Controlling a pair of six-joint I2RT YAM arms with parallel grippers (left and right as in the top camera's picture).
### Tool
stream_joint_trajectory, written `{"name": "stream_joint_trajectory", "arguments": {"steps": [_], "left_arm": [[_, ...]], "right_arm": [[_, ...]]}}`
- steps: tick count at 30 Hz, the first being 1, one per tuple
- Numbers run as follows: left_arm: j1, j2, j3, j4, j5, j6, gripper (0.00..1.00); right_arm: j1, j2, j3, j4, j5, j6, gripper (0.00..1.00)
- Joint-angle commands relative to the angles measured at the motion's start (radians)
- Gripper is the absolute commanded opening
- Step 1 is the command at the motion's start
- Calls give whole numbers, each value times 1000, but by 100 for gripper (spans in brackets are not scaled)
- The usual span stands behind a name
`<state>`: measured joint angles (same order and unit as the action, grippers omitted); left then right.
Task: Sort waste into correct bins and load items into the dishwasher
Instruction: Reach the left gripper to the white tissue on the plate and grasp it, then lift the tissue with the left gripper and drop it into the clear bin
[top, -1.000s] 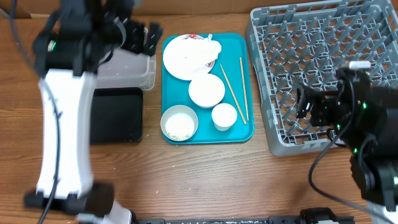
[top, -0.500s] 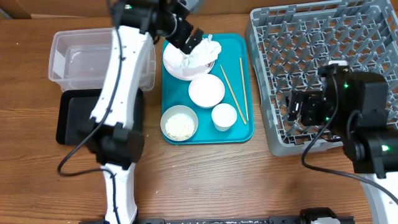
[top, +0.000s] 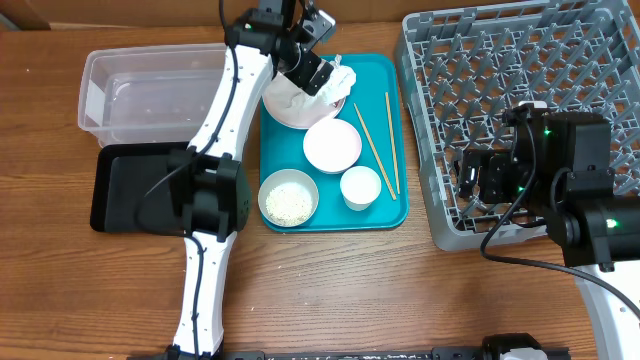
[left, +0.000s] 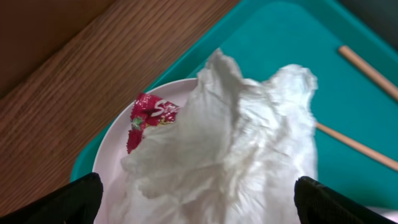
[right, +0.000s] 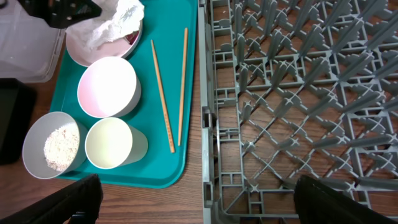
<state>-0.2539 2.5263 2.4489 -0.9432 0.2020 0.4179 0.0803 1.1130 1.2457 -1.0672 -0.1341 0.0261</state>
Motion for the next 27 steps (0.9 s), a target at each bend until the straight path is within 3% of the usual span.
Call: {"name": "stream_joint_trajectory", "arguments": {"steps": [1,15,20,27], "left_arm": [[-4,50,26,35,-55,-52,100],[-20,118,26,34,-52,-105,98],[-22,119,19,6,-44,-106,87],[-22,119,-41,15,-45,-108,80]], "right_arm": [[5,-2,30,2,-10,3,100],[5,-2,30,3,-10,3,100],[5,-2,30,3,-11,4,100],[5,-2,30,3,-26,3,100]]}}
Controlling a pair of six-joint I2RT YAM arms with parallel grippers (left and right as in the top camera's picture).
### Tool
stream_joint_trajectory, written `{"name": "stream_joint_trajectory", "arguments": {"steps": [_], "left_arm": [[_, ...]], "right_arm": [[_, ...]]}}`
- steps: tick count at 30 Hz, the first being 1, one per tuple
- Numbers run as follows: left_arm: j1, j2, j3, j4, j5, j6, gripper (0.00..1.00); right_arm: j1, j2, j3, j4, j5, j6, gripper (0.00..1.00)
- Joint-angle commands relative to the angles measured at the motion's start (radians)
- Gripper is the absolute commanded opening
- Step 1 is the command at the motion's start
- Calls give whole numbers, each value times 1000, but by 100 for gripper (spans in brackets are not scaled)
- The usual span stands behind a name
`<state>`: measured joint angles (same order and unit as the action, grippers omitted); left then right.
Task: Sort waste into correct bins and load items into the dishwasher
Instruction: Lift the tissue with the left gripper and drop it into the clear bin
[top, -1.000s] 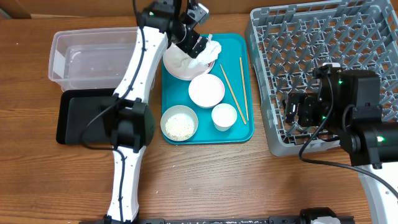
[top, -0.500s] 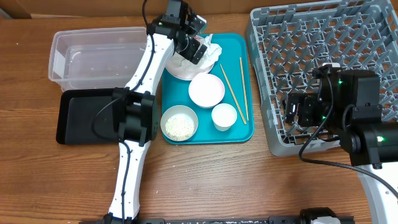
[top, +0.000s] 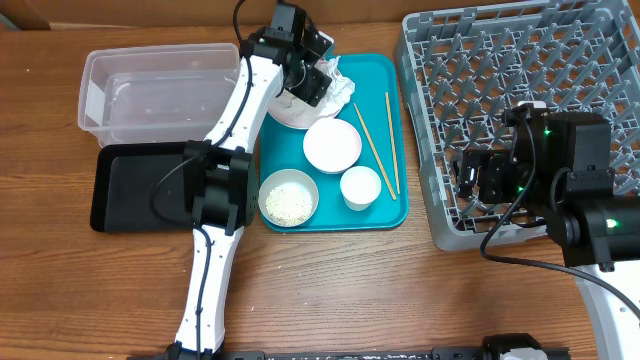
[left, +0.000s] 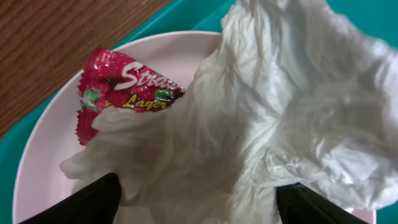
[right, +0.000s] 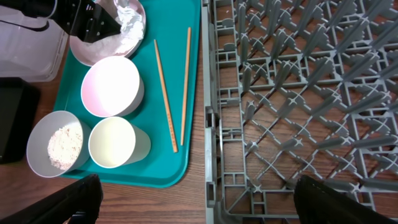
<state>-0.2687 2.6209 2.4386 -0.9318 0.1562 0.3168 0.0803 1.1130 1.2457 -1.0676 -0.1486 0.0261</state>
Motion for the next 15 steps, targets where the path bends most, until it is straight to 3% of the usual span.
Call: {"name": "stream_joint_trajectory", "arguments": {"steps": [1,13,15], "left_arm": [[-7,25,-32,3,1,-7,78],[-7,71,-35,16,1,-31,61],[-8,89,-36,9,1,-42,50]], "right_arm": [[5,-2,30,2,-11,4,100],[5,-2,30,2,-11,4,100],[5,-2,30,2,-11,4,100]]}}
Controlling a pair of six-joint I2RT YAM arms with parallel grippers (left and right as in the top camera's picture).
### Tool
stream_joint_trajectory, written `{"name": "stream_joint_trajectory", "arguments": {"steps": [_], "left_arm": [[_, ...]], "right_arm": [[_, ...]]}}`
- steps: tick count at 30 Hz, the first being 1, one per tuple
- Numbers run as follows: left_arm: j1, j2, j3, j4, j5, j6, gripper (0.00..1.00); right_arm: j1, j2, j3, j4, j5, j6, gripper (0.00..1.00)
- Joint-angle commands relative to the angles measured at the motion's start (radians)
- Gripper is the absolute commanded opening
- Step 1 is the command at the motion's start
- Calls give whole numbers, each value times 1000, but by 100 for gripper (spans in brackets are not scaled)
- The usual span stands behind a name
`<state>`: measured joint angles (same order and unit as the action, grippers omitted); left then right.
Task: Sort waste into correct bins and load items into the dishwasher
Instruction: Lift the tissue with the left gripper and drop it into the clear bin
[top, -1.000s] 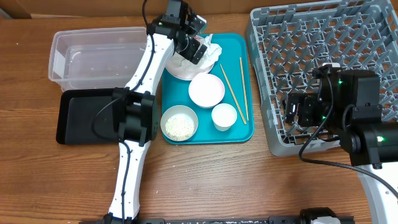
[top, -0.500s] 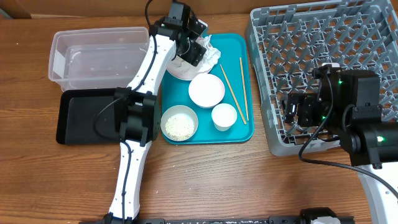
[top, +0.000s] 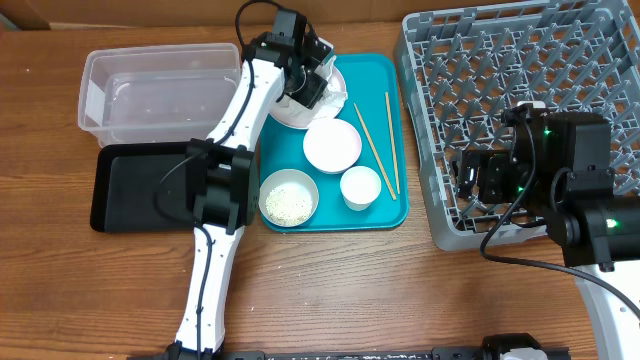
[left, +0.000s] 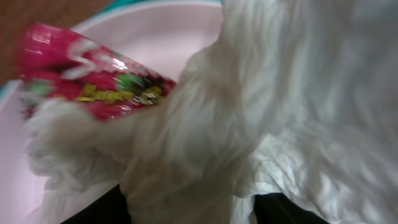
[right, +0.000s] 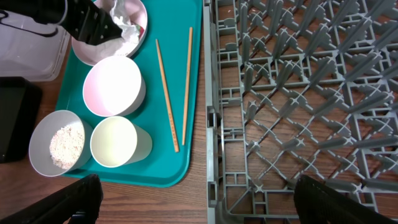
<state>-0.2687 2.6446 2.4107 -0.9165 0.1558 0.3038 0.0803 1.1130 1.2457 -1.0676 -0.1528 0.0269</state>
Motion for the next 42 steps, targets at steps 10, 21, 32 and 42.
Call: {"name": "stream_joint_trajectory", "arguments": {"steps": [10,21,32,42], "left_arm": [[-8,54,8,-35,1,-82,4],[-6,-154,232,-216,-2,-174,4],[100,-330,237,-389,-142,-395,4],[235,-283,191,-449,-214,-128,4]], "right_arm": [[5,-2,30,2,-7,3,100],[5,-2,30,2,-7,3,100],[5,-2,30,3,-6,2,100],[5,-2,30,3,-7,3,100]]}}
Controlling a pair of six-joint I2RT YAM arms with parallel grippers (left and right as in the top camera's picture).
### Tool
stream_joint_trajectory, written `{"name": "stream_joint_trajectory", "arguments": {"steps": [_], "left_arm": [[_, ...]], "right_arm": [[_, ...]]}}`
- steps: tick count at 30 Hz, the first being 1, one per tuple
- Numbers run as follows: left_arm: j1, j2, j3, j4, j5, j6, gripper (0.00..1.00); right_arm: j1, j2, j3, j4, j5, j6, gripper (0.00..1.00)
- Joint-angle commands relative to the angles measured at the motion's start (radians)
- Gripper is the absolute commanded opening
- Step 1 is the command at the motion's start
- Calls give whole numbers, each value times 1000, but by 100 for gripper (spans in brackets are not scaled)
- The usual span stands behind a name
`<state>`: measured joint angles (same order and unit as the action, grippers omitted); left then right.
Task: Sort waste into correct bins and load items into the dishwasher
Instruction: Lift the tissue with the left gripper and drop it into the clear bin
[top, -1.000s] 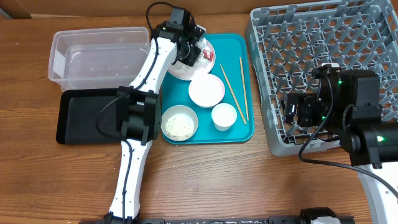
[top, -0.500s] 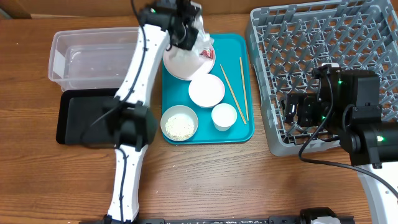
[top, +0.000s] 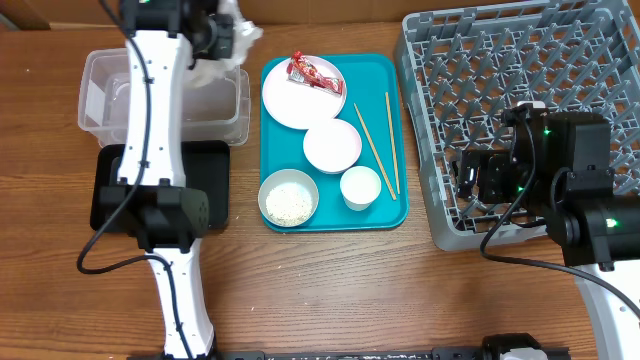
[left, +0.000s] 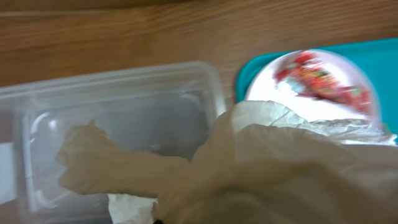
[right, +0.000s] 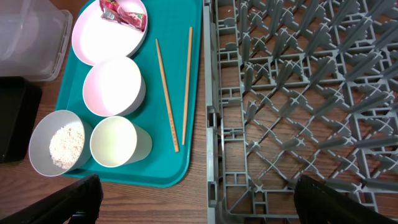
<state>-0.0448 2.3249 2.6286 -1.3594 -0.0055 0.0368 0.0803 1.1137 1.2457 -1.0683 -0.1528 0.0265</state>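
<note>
My left gripper (top: 222, 38) is shut on a crumpled white napkin (top: 240, 30) and holds it over the right end of the clear plastic bin (top: 150, 70). In the left wrist view the napkin (left: 280, 168) fills the lower frame and hides the fingers. The clear bin (left: 124, 118) lies below it. On the teal tray (top: 385, 215), a red snack wrapper (top: 310, 72) lies alone on the pink plate (top: 295, 100). My right gripper (right: 199, 205) hangs open over the near left edge of the grey dish rack (top: 520, 90), holding nothing.
A black bin (top: 125, 195) sits in front of the clear one. The tray also carries a white bowl (top: 332, 146), a bowl of rice (top: 288, 200), a cup (top: 361, 186) and two chopsticks (top: 375, 140).
My left gripper was down on the napkin on the pink plate. Now it holds the napkin up over the clear bin to the left. The red wrapper stays on the plate. The right arm is unchanged.
My left gripper first hung open above the napkin and wrapper on the pink plate. It was then lower, then pressed into the napkin. Now the napkin is off the plate and over the clear bin, the wrapper left behind. The right gripper stayed open by the rack throughout.
</note>
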Motion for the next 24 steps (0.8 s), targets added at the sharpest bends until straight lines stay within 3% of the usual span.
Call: {"name": "stream_joint_trajectory", "arguments": {"steps": [1,4,12,13,14,16,24], "left_arm": [[19,43,-33,-10,-55,168,4],[42,74,-42,-17,-54,204,7],[75,125,-42,-18,-54,189,37],[82,125,-42,-13,-54,171,47],[89,124,-41,-4,-53,150,70],[97,124,-41,6,-45,135,100],[74,100,-3,50,111,143,100]], "right_arm": [[5,-2,30,4,-6,3,100],[5,-2,30,7,-6,3,100],[5,-2,30,14,-6,3,100],[5,-2,30,15,-6,3,100],[5,-2,30,15,-6,3,100],[5,-2,30,15,-6,3,100],[5,-2,30,30,-6,3,100]]}}
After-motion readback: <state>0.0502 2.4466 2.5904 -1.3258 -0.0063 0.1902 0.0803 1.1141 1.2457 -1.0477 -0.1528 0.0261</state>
